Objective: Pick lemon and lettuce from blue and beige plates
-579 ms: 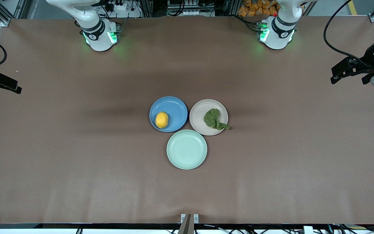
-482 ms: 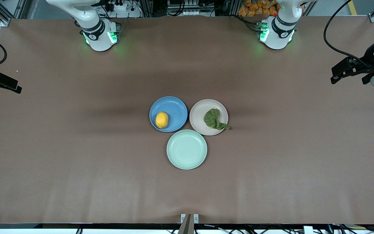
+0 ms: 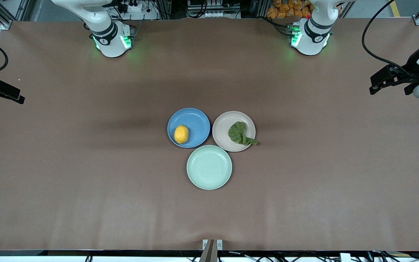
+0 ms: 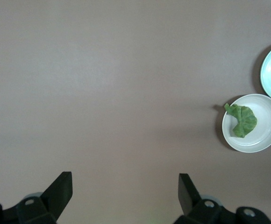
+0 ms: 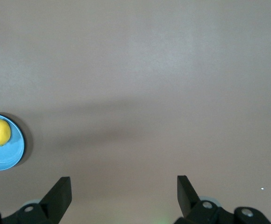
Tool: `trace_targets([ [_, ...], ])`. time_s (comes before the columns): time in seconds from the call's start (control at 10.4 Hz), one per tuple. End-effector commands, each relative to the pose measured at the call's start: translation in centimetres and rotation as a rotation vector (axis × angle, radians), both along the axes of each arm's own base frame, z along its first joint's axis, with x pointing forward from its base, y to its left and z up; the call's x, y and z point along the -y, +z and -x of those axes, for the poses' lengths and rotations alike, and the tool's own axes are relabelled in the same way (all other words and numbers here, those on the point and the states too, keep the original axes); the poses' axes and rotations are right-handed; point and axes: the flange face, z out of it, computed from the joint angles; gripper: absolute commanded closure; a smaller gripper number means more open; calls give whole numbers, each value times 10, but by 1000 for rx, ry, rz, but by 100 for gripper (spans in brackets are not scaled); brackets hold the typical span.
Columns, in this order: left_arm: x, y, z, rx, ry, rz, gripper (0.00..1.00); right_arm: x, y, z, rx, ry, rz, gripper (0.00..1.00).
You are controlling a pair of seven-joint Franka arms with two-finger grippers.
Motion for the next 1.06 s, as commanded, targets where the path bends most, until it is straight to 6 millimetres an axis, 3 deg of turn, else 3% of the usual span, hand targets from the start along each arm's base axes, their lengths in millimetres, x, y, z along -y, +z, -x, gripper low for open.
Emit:
trace_targets([
  [0.0,22,-39,-12,-83,19,41,0,0,2,7,8,10,-6,0],
  [0.48,87,-130,-44,-174,60,75,0,-5,-3,2,-6,19,-1,0],
  [0.68,146,-161,-42,-195,170,44,0,-6,-3,3,-7,18,-3,0],
  [0.77,184,-189,-40,-207,216,35,0,-7,-7,3,-16,15,-12,0],
  [0.96,220,-221,-39,-204,263,19,0,-41,-21,3,-45,66,-15,0],
])
